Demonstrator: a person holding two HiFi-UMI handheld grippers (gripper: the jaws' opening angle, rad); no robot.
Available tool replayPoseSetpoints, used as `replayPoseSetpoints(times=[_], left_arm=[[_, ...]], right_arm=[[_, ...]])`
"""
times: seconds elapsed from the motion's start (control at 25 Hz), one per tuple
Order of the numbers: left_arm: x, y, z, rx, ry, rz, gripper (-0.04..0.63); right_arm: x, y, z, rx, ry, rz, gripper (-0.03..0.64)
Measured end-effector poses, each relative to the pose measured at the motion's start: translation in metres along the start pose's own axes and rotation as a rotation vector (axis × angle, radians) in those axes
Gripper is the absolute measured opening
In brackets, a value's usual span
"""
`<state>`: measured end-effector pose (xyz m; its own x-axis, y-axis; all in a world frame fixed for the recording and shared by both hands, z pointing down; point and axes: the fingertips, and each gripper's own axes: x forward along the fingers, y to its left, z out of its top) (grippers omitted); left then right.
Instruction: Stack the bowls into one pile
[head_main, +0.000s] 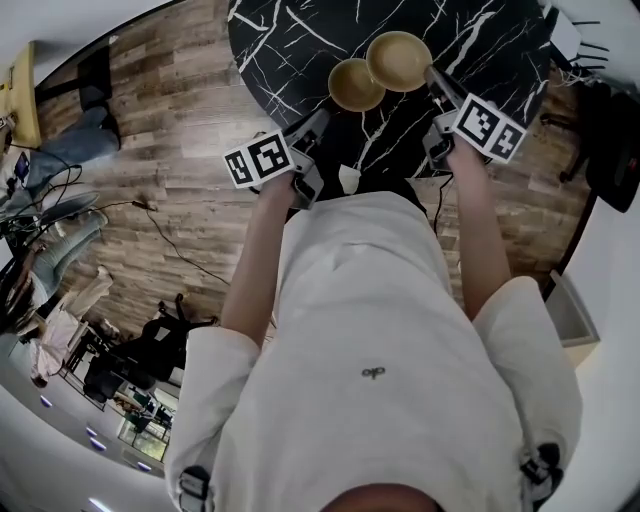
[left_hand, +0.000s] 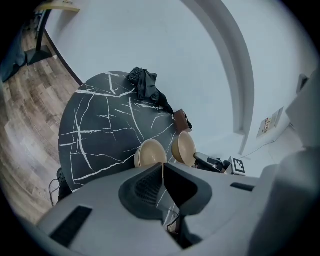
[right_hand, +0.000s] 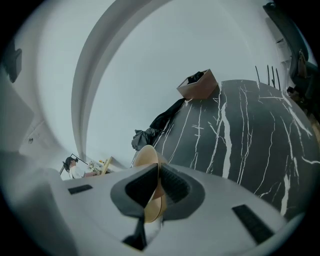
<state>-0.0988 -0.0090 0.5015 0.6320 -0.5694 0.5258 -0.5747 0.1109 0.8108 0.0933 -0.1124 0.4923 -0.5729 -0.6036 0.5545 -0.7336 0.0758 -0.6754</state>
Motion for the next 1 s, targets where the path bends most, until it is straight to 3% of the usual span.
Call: replayPoseSetpoints(times=[0.44, 1.0], left_arm=[[-0.012, 0.010, 0.000, -0.014, -0.020, 0.001, 0.014], [-0.024, 0.019, 0.001, -0.037, -0.048, 0.011, 0.014]], right_arm=[[0.016, 0.023, -0.043, -0.061, 0.096, 0.032, 0.027], [0.030, 0.027, -0.064, -0.098, 0.157, 0.025, 0.026]])
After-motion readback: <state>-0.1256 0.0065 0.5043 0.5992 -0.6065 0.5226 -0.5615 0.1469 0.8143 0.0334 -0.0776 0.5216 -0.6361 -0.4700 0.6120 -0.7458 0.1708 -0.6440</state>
